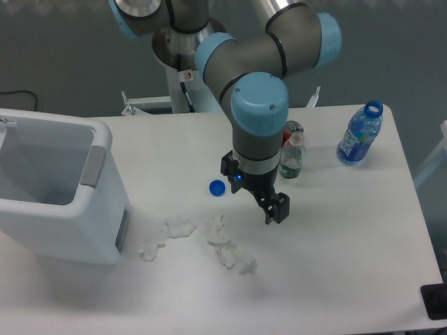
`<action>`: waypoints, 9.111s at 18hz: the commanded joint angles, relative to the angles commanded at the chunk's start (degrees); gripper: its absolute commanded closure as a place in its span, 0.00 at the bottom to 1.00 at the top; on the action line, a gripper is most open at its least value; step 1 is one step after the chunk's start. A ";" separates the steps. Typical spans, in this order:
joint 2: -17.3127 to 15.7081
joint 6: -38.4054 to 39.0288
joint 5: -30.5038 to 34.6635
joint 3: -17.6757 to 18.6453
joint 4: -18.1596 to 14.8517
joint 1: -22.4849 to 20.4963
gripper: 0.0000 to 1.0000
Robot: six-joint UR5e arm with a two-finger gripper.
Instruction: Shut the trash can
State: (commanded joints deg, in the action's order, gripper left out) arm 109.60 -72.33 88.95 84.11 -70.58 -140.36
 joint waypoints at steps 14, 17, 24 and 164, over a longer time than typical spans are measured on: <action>-2.80 13.40 -6.24 5.80 10.81 0.00 0.00; -4.82 16.96 -7.73 6.06 10.72 1.05 0.00; -14.66 28.90 -20.81 6.15 10.63 2.11 0.51; -14.68 44.74 3.51 5.80 11.16 29.00 1.00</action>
State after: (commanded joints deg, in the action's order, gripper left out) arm 94.92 -27.60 92.46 89.91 -59.41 -111.36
